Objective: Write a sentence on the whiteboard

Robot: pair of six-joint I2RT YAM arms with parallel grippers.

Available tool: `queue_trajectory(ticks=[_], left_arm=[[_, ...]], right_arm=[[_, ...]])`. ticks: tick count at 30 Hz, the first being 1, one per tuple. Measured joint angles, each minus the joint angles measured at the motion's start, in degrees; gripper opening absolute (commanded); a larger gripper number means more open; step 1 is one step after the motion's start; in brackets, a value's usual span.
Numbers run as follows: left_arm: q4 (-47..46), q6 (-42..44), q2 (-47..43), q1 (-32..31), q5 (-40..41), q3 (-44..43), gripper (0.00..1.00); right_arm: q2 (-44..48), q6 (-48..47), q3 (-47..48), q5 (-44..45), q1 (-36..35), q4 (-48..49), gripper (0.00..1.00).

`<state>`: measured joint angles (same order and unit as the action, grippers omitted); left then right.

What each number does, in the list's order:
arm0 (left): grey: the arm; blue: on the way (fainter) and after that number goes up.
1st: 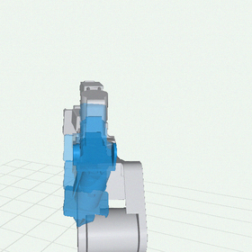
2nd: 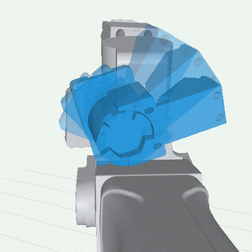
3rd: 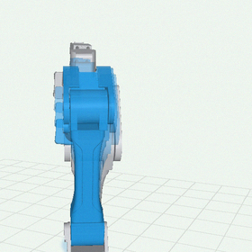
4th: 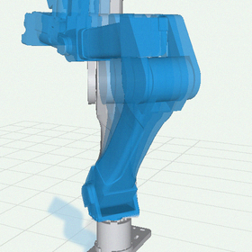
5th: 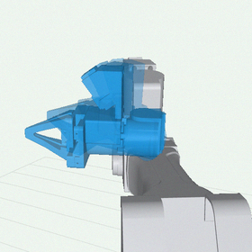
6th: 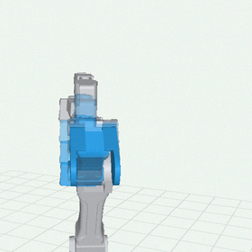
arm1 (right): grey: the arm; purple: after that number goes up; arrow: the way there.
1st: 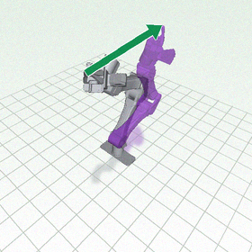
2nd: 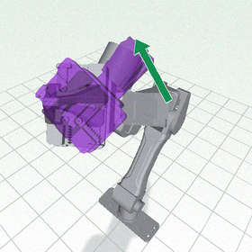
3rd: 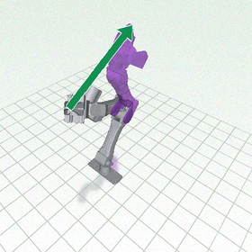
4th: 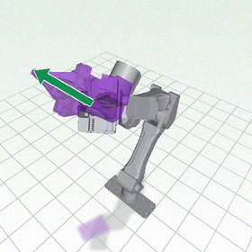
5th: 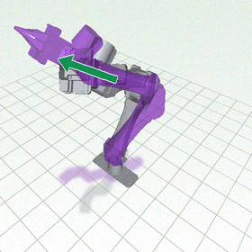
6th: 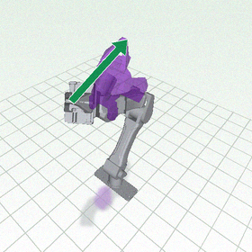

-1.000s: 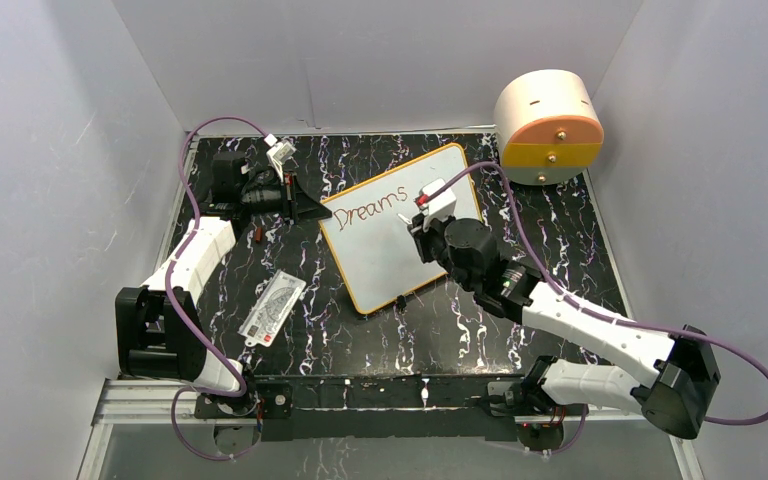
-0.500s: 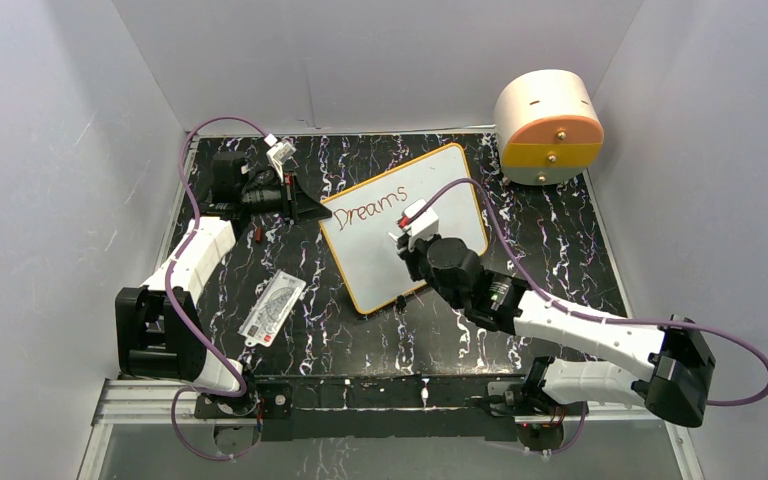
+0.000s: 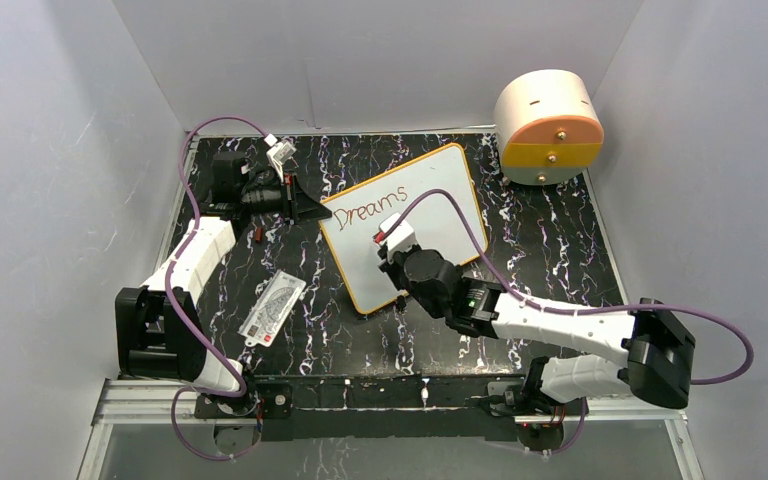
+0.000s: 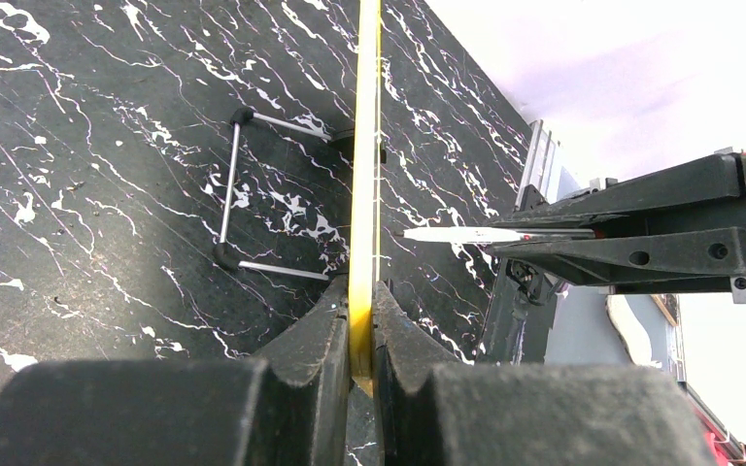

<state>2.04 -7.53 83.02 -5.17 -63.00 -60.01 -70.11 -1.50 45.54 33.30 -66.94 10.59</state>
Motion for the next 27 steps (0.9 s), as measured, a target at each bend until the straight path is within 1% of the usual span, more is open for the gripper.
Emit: queue_trajectory(ticks=[7,27], left_arm=[[0.2,0.0,-0.2,-0.1,0.2,0.0,0.0],[0.2,0.0,-0.2,-0.2,0.3,0.0,0.0]], right_arm=[[-2.0,0.0,0.6,1.3,-0.4,0.2,0.0],[-2.4,-0.2,0.9,5.4,-1.7,3.6,0.0]])
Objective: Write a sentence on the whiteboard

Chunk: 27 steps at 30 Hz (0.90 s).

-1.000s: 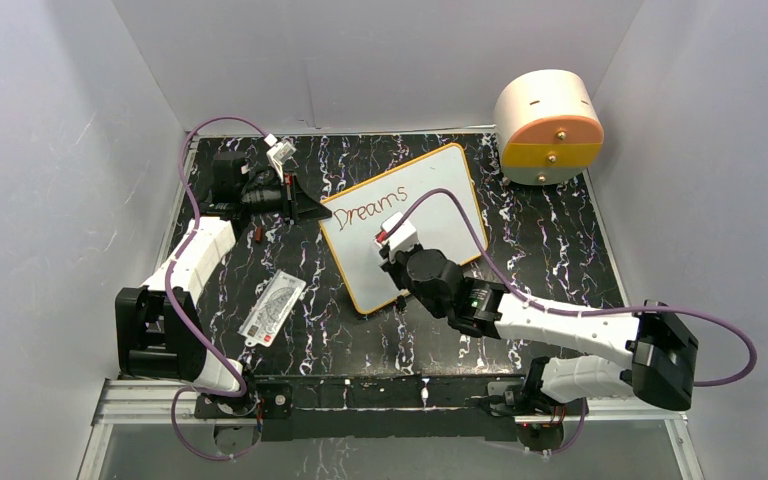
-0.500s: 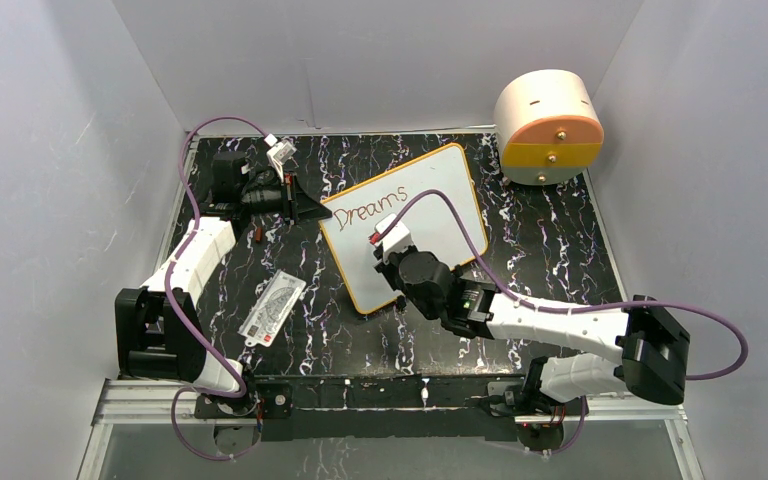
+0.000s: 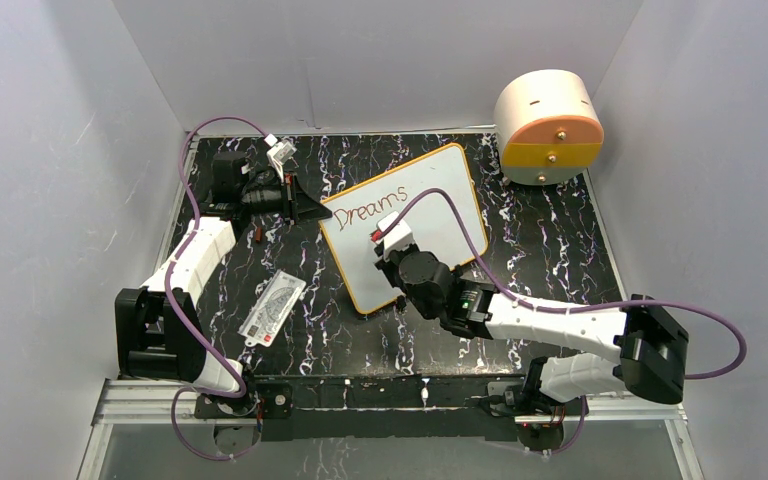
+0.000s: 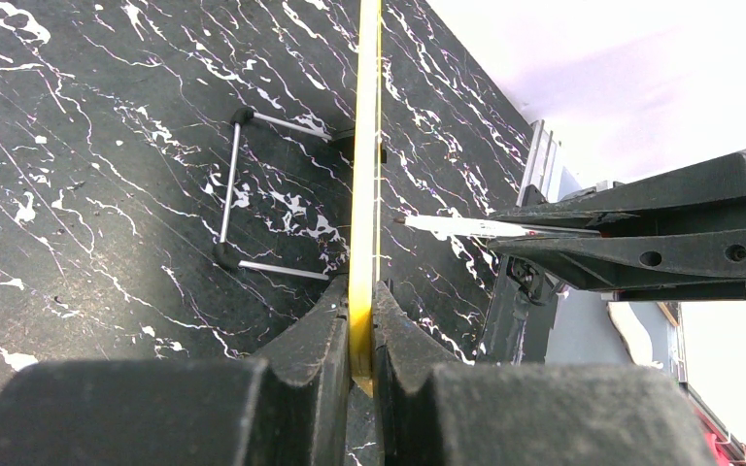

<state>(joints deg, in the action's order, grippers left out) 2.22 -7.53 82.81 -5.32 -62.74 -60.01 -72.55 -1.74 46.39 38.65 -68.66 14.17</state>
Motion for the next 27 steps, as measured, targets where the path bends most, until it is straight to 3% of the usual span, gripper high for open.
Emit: queue_trajectory(ticks=[27], left_arm=[[0.0,0.0,0.0,0.0,0.1,0.0,0.0]], right_arm=[[-2.8,-0.2,0.0,1.3,0.0,1.6,0.0]])
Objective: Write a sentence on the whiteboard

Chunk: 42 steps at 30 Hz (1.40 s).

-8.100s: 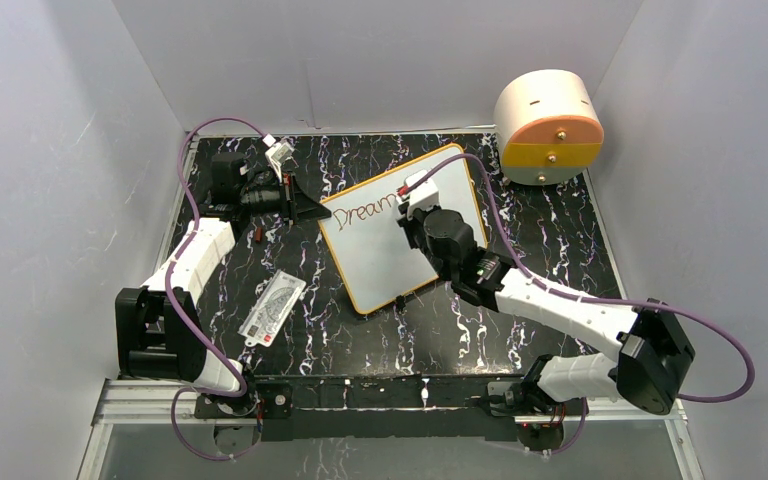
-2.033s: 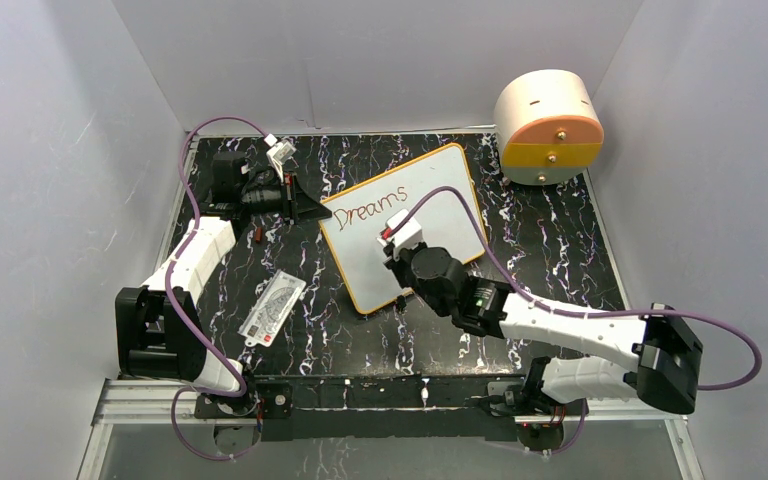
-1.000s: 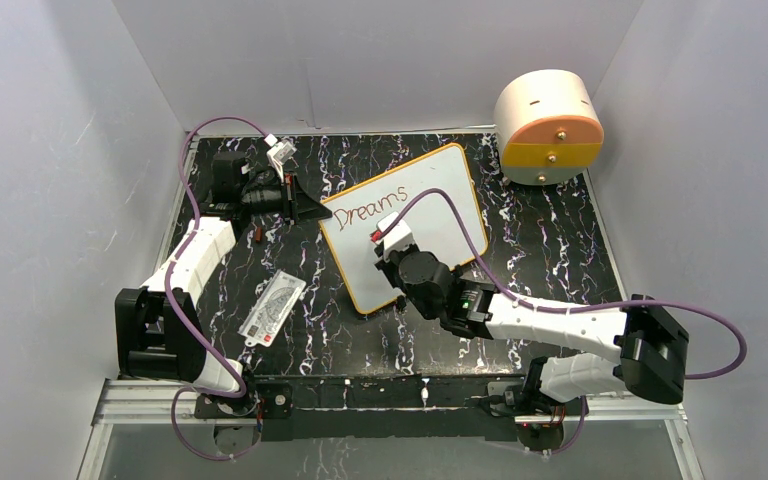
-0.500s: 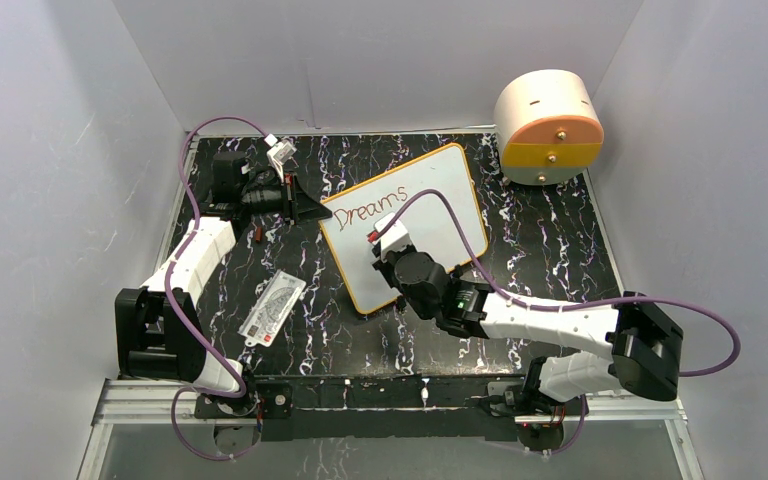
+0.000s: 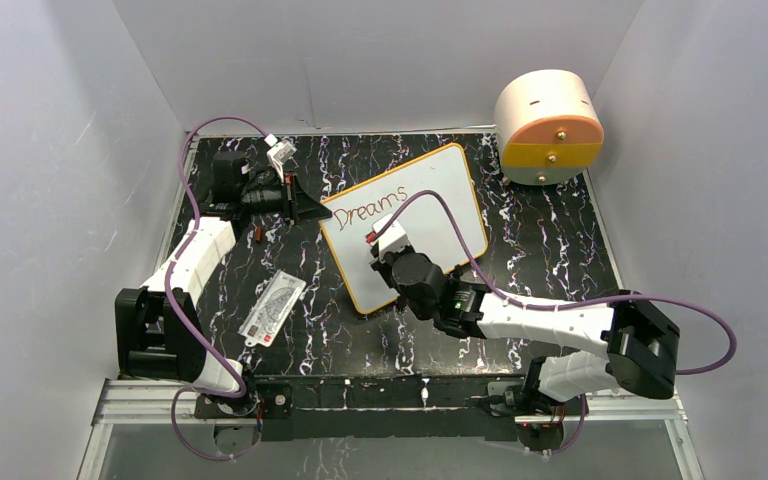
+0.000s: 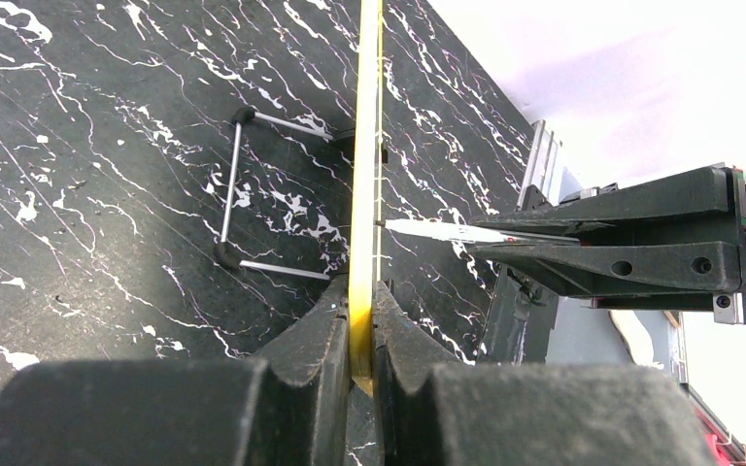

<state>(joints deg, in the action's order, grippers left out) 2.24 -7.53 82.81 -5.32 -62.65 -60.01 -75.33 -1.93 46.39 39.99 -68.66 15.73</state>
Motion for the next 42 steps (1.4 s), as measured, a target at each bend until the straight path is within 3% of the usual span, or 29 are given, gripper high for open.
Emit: queue_trajectory(ticks=[27,42], left_arm=[[0.0,0.0,0.0,0.0,0.3,0.0,0.0],[0.2,0.0,0.0,0.0,0.3,0.0,0.0]], right_arm=[[-0.5,-1.2,0.3,-2.9,-0.1,0.2,0.0],[0.8,0.7,0.3,-4.5,-0.2,-6.3,0.0]])
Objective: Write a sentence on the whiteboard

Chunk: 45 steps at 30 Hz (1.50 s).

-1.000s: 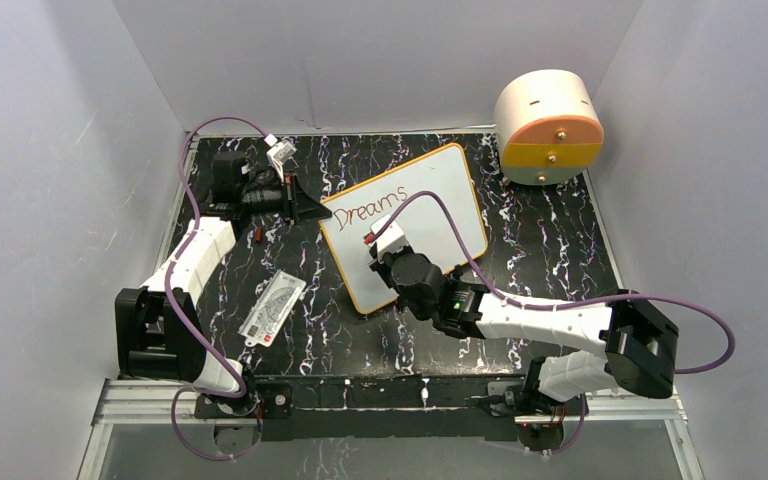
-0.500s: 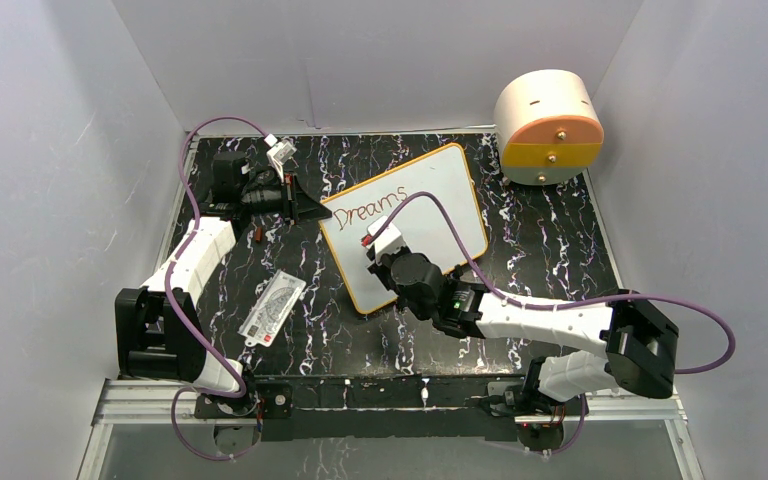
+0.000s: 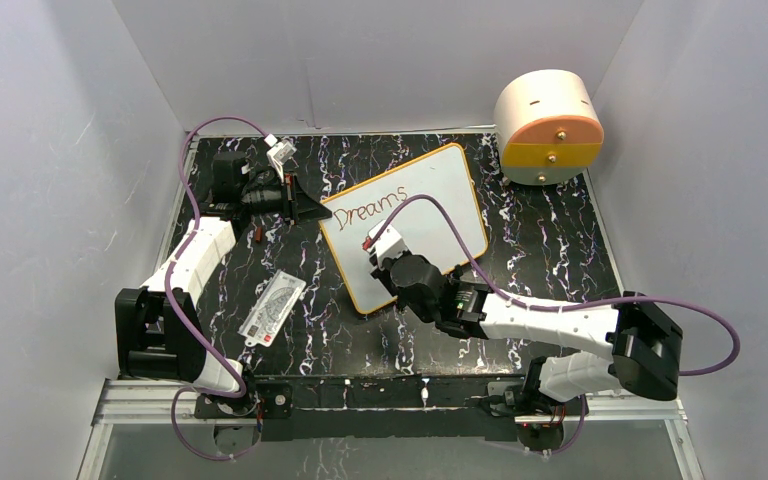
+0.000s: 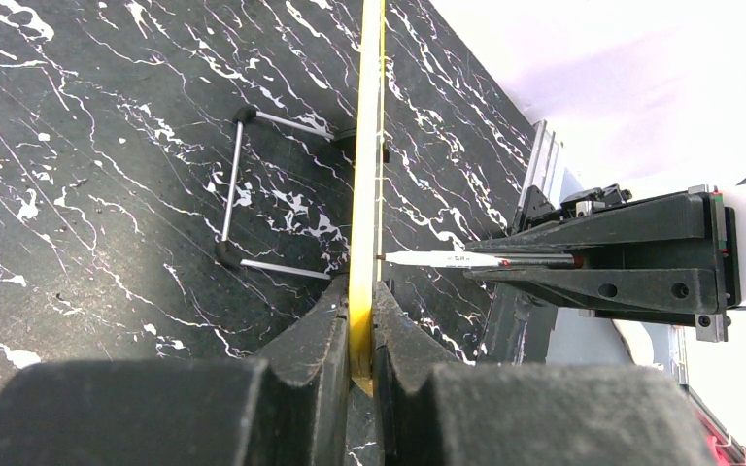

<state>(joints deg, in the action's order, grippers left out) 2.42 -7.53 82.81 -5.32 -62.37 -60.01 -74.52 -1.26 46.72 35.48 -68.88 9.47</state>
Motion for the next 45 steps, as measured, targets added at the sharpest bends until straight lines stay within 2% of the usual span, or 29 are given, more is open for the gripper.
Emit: queue_trajectory(ticks=[10,19,45], left_arm=[[0.0,0.0,0.0,0.0,-0.1,0.0,0.0],[0.0,0.0,0.0,0.0,-0.1,0.0,0.0],[0.0,0.0,0.0,0.0,-0.1,0.0,0.0]], right_arm=[[0.6,0.2,-0.1,3.1,-0.1,-1.9,0.0],[2.8,0.2,-0.7,3.9,-0.1,0.7,0.0],[1.0,0.1,-0.7,4.9,1.3,4.0,0.0]])
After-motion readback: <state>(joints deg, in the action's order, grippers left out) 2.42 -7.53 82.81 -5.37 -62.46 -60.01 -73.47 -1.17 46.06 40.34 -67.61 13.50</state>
